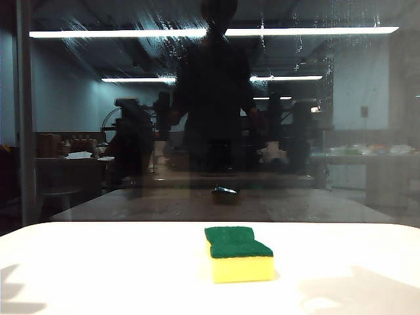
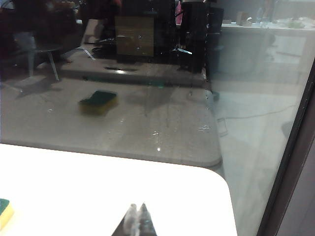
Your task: Reach upward to find where there is water on the glass, pick up the sponge from the table, dry the water, and finally place the sponge back on the table.
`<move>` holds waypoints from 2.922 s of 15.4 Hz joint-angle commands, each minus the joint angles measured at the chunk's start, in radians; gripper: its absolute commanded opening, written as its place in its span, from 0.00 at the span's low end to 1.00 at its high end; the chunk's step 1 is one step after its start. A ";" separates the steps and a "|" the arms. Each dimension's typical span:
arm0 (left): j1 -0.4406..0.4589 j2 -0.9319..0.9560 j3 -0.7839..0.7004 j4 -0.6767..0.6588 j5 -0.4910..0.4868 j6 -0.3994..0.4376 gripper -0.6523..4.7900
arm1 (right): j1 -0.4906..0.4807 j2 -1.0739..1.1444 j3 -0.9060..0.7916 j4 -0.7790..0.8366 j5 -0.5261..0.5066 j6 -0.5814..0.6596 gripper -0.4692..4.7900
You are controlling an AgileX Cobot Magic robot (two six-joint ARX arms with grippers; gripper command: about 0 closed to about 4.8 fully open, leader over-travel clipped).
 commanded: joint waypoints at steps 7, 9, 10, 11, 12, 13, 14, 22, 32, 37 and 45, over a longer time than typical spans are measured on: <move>0.000 0.001 0.004 0.017 0.054 -0.086 0.11 | -0.001 0.000 -0.004 0.013 0.005 -0.002 0.08; 0.000 0.001 0.004 0.017 0.054 -0.086 0.11 | -0.001 0.000 -0.004 0.013 0.005 -0.002 0.08; 0.000 0.001 0.004 0.015 0.054 -0.086 0.11 | -0.001 0.000 -0.004 0.013 0.005 -0.002 0.08; 0.000 0.001 0.004 0.015 0.054 -0.086 0.11 | -0.001 0.000 -0.004 0.013 0.005 -0.002 0.08; 0.000 0.001 0.004 0.015 0.054 -0.086 0.11 | -0.001 0.000 -0.004 0.013 0.005 -0.002 0.08; 0.000 0.001 0.004 0.015 0.054 -0.086 0.11 | -0.001 0.000 -0.004 0.013 0.007 -0.002 0.08; 0.000 0.001 0.004 0.015 0.054 -0.086 0.11 | 0.000 0.000 -0.004 0.013 0.008 -0.002 0.08; 0.000 0.001 0.004 0.011 0.054 -0.086 0.11 | -0.001 0.000 -0.004 0.016 0.005 -0.002 0.08; 0.000 0.017 0.291 -0.056 0.148 -0.085 0.11 | 0.000 0.001 0.219 0.016 0.052 0.066 0.08; 0.000 0.271 0.581 -0.056 0.138 -0.078 0.11 | 0.000 0.103 0.493 -0.074 0.140 0.069 0.08; 0.000 0.816 1.263 -0.089 0.164 -0.050 0.11 | 0.000 0.638 1.277 -0.306 0.109 0.118 0.08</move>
